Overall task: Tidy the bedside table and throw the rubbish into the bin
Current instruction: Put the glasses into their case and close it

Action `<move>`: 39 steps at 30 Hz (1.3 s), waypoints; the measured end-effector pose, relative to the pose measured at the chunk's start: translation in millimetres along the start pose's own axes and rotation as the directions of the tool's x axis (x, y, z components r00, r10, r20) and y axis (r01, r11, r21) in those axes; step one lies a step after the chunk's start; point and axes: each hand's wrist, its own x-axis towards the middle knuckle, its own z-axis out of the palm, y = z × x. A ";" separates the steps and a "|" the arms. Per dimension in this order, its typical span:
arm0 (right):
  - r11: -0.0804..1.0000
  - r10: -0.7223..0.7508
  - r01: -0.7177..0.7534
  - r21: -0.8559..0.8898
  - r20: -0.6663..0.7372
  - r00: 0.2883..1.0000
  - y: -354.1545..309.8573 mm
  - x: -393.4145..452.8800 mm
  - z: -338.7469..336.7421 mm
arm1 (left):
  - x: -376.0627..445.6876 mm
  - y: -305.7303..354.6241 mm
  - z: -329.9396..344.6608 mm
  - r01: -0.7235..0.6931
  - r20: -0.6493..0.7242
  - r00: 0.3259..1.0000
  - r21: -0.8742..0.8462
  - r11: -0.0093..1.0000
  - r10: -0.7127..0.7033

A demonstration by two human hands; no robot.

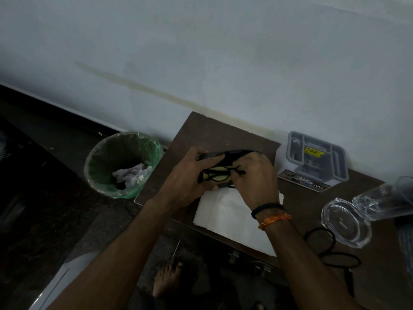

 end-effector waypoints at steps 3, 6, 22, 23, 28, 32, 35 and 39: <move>0.994 0.066 -0.066 0.082 0.005 0.998 -1.8 0.9 -4.1 | 0.6 0.7 -0.1 -0.014 -0.003 1.000 -0.006 1.000 0.014; 0.986 0.090 -0.093 0.136 0.028 0.996 -3.1 1.7 -7.7 | 0.8 1.6 0.6 -0.028 -0.022 0.999 -0.012 1.000 0.028; 0.964 0.155 -0.141 0.225 -0.041 0.987 15.2 4.2 -37.4 | 2.3 7.0 -3.2 -0.077 -0.202 0.979 -0.224 0.972 0.031; 0.968 0.153 -0.150 0.201 0.001 0.988 18.3 4.5 -35.0 | 2.0 7.7 -3.1 -0.094 -0.217 0.975 -0.263 0.960 0.036; 0.986 0.092 -0.102 0.135 0.080 0.993 22.8 4.3 -37.6 | 4.1 2.0 0.5 -0.080 -0.206 0.978 -0.298 0.951 0.018; 0.992 0.050 -0.064 0.111 0.126 0.991 25.4 4.0 -39.1 | 4.7 -7.1 9.0 -0.068 -0.117 0.992 -0.205 0.976 0.045; 0.976 0.063 -0.096 0.195 0.167 0.984 24.7 3.2 -39.4 | 5.4 -7.7 11.7 -0.060 -0.102 0.994 -0.203 0.977 0.040; 0.970 0.054 -0.101 0.222 0.209 0.976 26.6 3.3 -40.2 | 6.0 -8.3 8.9 -0.061 -0.126 0.991 -0.218 0.974 0.034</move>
